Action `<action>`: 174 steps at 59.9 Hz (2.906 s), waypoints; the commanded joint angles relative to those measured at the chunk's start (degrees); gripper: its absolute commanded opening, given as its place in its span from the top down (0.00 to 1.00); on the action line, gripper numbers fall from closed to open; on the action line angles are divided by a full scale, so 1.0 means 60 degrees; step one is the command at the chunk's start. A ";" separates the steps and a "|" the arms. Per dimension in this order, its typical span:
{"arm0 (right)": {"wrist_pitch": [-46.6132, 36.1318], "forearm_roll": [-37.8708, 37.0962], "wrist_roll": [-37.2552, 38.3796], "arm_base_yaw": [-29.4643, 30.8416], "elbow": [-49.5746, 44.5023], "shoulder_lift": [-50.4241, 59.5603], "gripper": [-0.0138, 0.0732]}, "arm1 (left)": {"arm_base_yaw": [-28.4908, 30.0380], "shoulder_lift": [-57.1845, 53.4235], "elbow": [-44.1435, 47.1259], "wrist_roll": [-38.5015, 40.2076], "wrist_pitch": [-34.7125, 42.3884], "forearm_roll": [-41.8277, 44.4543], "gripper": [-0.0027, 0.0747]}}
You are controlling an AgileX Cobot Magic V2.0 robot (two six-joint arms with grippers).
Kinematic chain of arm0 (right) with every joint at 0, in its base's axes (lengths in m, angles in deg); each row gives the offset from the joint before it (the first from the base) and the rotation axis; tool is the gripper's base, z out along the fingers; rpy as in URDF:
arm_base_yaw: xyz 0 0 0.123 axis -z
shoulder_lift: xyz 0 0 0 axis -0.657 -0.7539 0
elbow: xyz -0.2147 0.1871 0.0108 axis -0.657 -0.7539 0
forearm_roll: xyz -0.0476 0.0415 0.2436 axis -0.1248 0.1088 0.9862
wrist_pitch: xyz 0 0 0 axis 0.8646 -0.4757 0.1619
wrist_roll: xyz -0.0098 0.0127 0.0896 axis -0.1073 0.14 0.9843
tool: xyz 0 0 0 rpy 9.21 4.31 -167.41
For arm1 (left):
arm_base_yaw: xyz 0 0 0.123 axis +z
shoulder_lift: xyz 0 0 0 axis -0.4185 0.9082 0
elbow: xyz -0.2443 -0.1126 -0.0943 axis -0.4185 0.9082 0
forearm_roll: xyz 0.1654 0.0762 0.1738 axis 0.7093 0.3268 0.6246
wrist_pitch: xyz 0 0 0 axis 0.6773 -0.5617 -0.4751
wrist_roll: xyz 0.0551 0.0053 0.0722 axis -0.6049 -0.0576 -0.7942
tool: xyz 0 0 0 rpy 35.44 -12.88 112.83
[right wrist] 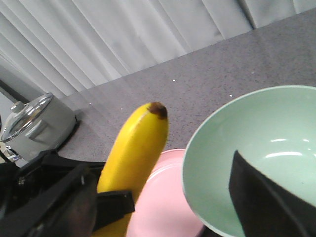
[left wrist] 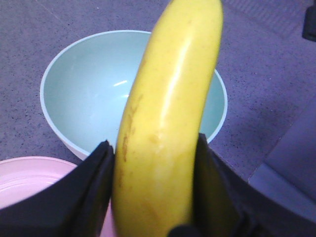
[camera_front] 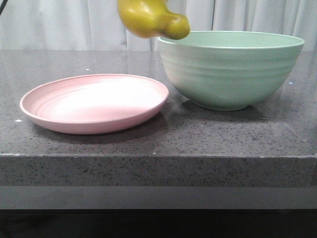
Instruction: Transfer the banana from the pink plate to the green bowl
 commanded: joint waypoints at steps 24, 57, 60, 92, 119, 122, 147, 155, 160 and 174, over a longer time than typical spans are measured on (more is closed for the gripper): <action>-0.1042 0.0147 -0.0127 -0.0776 0.1976 -0.2879 0.15 | -0.0077 -0.0253 -0.0335 0.0078 0.0867 -0.0133 0.77; -0.0722 0.0147 -0.0127 -0.0776 0.2325 -0.3297 0.80 | -0.0077 -0.0253 -0.0335 0.0078 0.0852 -0.0133 0.76; -0.0722 0.0147 -0.0127 -0.0776 0.2325 -0.3297 0.85 | -0.0077 -0.0253 -0.0335 0.0078 0.0830 -0.0133 0.76; -0.1429 0.0138 -0.0330 -0.0757 0.2491 -0.3342 0.87 | -0.0077 -0.0420 -0.0335 0.0034 0.0745 -0.0133 0.21; 0.0244 0.0064 -0.2587 0.1768 0.5697 -0.4993 0.87 | -0.0077 -0.0462 -0.0335 0.0034 0.0745 -0.0133 0.21; 0.0739 0.0064 -0.2826 0.2086 0.6022 -0.5246 0.87 | -0.0077 -0.0462 -0.0335 0.0034 0.0745 -0.0133 0.21; 0.2444 -0.0407 -0.2984 0.2340 0.6356 -0.7347 0.73 | -0.0077 -0.0462 -0.0335 0.0034 0.0745 -0.0076 0.21; 0.2506 -0.0407 -0.2984 0.2340 0.6356 -0.7429 0.56 | -0.0077 -0.0462 -0.0335 0.0034 0.0745 -0.0073 0.21; 0.2484 -0.0407 -0.2984 0.2340 0.6356 -0.7429 0.48 | -0.0077 -0.0462 -0.0335 0.0034 0.0745 -0.0073 0.21; 0.2484 -0.0407 -0.2984 0.2340 0.6356 -0.7429 0.37 | -0.0077 -0.0462 -0.0335 0.0034 0.0745 -0.0056 0.21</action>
